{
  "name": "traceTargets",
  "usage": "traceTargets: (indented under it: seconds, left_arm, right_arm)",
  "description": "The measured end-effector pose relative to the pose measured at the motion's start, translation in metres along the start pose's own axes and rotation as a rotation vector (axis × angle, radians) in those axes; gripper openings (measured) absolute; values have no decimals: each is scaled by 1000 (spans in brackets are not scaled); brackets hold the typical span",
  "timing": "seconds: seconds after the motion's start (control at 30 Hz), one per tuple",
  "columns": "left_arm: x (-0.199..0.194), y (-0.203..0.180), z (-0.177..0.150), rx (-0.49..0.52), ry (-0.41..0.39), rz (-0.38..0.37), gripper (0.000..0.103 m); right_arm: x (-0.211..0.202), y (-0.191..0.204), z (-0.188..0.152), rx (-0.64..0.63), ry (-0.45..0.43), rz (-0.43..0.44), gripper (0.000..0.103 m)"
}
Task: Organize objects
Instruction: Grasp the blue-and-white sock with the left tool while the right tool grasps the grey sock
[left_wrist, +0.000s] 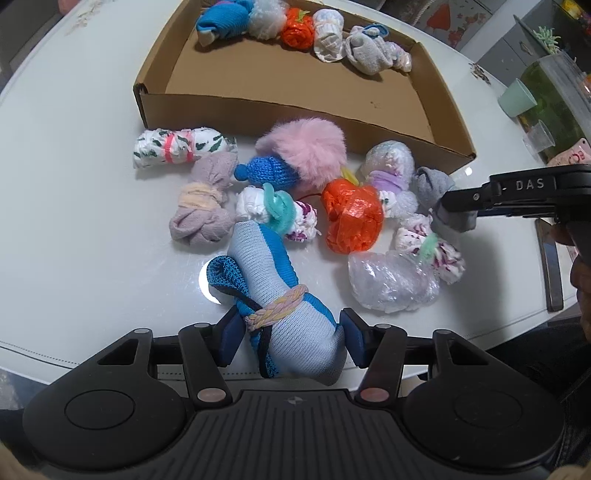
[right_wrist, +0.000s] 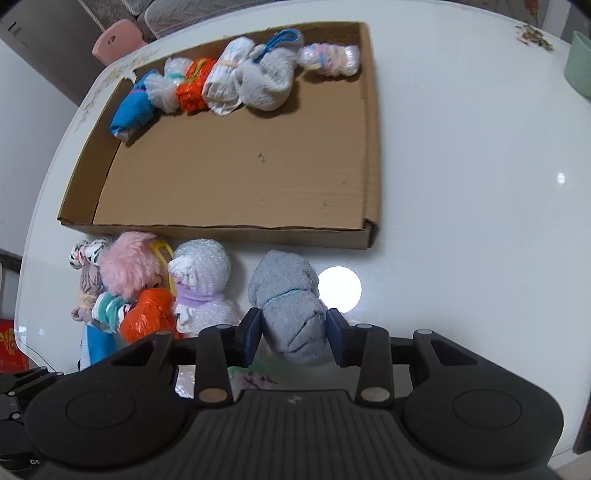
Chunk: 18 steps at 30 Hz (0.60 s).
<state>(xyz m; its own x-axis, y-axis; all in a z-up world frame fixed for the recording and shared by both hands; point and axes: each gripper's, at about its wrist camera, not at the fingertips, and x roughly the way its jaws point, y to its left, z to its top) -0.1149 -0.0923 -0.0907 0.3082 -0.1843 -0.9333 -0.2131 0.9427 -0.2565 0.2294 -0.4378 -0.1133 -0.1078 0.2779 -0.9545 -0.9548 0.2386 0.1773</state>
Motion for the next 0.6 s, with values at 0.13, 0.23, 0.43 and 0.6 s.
traceTargets:
  seconds: [0.13,0.23,0.43,0.6]
  left_arm:
    - [-13,-5,7,19,-9,-22,62]
    - [-30,-7,18,46,-32,-37,62]
    - [-45,-4,47,103,-84,-9,63]
    - [-38,5,48,63,-68,-25,63]
  right_arm:
    - [-21,-10,-3,37,-53,14,33]
    - [-37,-21,-1,78,-104,32,32]
    - [-45,-28,7,93,-136,47,32]
    - [-21,-15,2,28,-32,-18,37]
